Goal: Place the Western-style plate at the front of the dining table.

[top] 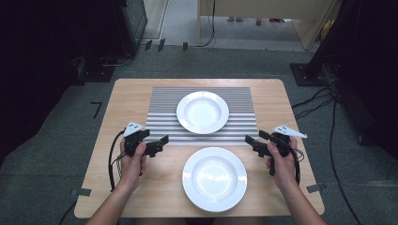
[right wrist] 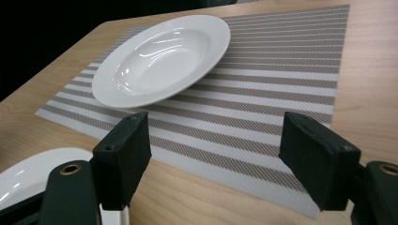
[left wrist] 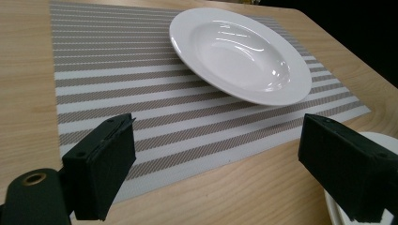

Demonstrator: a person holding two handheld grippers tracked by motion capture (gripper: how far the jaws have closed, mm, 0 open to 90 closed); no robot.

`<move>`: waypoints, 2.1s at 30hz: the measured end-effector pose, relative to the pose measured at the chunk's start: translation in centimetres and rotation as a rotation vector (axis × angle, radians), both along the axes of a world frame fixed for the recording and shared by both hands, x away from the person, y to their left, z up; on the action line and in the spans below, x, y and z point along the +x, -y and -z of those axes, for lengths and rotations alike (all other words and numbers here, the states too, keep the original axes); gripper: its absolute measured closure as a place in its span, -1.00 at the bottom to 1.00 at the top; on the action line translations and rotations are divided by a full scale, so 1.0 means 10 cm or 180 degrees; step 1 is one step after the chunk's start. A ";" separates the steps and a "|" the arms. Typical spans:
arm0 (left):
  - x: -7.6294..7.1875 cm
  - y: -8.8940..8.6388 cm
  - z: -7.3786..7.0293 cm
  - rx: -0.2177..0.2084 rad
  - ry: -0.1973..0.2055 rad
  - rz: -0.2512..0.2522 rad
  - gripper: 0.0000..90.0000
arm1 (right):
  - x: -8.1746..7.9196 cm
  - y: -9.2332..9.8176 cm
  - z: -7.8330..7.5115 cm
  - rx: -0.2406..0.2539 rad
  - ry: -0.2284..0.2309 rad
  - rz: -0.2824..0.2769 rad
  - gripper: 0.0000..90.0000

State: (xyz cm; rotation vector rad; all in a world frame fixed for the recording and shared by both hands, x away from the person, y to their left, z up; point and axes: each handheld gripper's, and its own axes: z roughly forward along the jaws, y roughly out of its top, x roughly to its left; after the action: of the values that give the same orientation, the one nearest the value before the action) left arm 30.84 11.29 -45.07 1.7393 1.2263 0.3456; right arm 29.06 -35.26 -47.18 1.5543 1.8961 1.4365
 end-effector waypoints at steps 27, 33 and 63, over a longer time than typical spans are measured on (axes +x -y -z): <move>-0.65 -0.87 0.37 0.0360 -0.0079 -0.0536 -0.74 | -0.80 0.75 0.28 -0.0194 -0.0219 0.0426 -0.44; -0.75 -1.05 0.50 0.0500 -0.0172 -0.0658 -0.74 | -0.97 0.90 0.41 -0.0274 -0.0315 0.0536 -0.45; -0.83 -1.11 0.68 0.1045 -0.0257 -0.0826 -0.73 | -1.07 0.86 0.54 -0.1176 -0.0442 0.0799 -0.55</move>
State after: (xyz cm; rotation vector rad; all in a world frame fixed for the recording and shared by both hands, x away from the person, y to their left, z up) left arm 22.58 22.40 -51.86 1.8845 1.5259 0.6664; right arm 18.32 -43.88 -52.54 1.6656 1.8310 0.8385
